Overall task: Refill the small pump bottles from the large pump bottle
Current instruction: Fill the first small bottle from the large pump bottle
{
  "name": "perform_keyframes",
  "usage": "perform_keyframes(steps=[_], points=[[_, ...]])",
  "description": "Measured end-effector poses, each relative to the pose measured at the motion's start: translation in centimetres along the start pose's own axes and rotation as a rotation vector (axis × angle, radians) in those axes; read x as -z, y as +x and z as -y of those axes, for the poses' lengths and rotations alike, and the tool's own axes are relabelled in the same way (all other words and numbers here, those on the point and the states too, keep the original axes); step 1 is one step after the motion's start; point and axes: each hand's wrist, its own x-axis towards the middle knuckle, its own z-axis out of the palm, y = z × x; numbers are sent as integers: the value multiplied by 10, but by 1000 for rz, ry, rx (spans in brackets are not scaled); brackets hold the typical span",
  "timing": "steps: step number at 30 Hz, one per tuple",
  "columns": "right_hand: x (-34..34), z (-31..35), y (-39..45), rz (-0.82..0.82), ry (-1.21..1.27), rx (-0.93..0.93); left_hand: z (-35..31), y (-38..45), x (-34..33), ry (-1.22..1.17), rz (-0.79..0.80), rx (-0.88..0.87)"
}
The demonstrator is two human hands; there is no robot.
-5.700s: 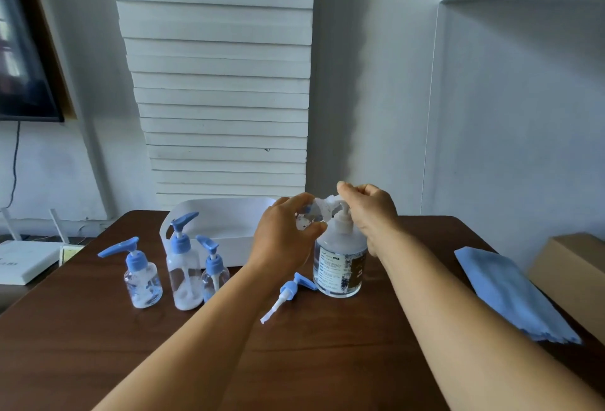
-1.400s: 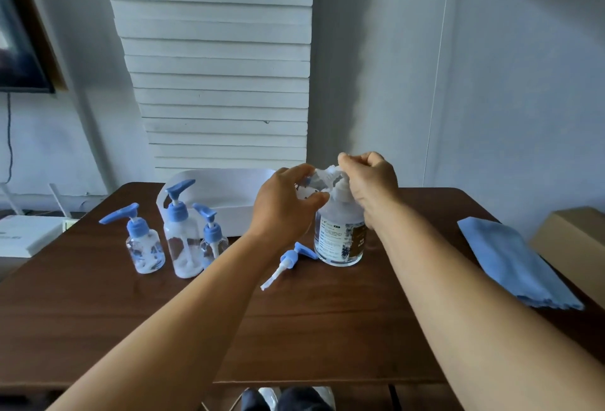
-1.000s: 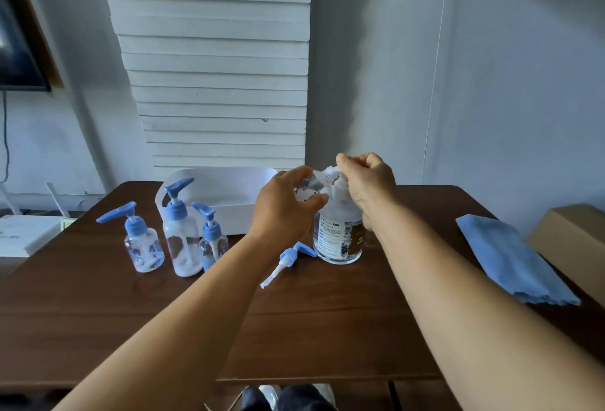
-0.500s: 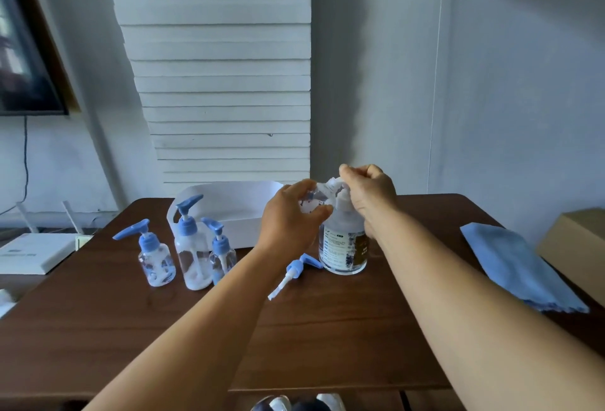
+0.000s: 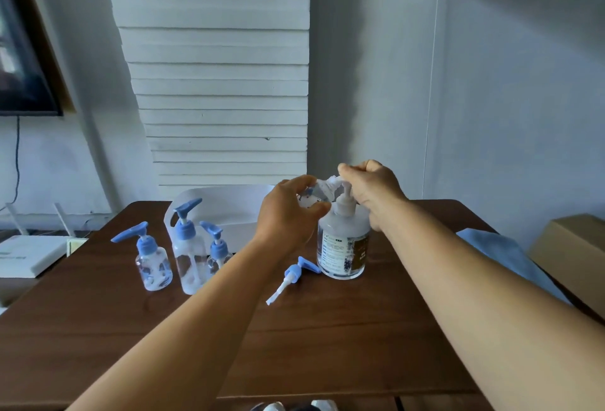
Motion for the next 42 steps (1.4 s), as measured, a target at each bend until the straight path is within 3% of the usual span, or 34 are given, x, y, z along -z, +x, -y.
perform_keyframes(steps=[17, 23, 42], points=[[-17, -18, 1, -123, 2, 15, 1, -5, -2, -70, 26, 33], [-3, -4, 6, -55, -9, 70, -2, 0, 0, -80, 20, 26], [-16, -20, 5, -144, 4, 65, 3, -7, -1, -81, 32, 67]])
